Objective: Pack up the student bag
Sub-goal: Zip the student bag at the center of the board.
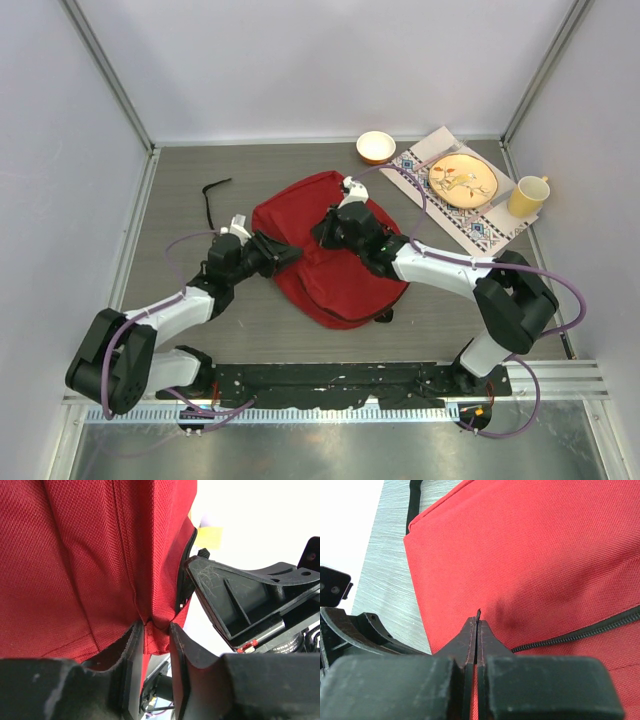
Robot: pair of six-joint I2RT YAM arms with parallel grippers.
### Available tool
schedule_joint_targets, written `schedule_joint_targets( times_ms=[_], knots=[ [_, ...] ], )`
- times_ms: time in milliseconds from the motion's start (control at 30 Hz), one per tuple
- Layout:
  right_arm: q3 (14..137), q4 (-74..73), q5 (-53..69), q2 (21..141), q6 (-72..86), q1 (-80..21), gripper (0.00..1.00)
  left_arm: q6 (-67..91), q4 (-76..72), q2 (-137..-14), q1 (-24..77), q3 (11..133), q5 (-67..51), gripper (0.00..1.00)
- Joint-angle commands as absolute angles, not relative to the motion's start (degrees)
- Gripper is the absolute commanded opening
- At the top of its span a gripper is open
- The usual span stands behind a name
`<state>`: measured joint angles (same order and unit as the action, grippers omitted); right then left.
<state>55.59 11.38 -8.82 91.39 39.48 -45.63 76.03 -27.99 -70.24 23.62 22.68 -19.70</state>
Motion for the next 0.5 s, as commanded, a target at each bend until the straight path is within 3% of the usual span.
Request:
schedule_joint_targets(
  times_ms=[0, 100, 167, 467],
  knots=[
    [56.08, 14.15, -8.44, 90.88, 38.94, -45.53, 0.01, 76.55, -32.08, -70.83, 23.91, 24.17, -17.84, 0.27],
    [55.55, 14.06, -8.44, 90.53, 38.85, -45.44, 0.01, 76.29, -32.52, -72.33, 23.82, 24.96, -17.84, 0.15],
    [55.28, 14.06, -8.70, 89.83, 38.67, -45.44, 0.01, 75.77, -32.52, -72.95, 23.82, 25.66, -18.02, 0.00],
    [55.11, 11.78, -12.48, 87.89, 37.44, -45.18, 0.01, 68.31, -20.32, -67.86, 21.01, 27.60, -17.84, 0.00]
  ],
)
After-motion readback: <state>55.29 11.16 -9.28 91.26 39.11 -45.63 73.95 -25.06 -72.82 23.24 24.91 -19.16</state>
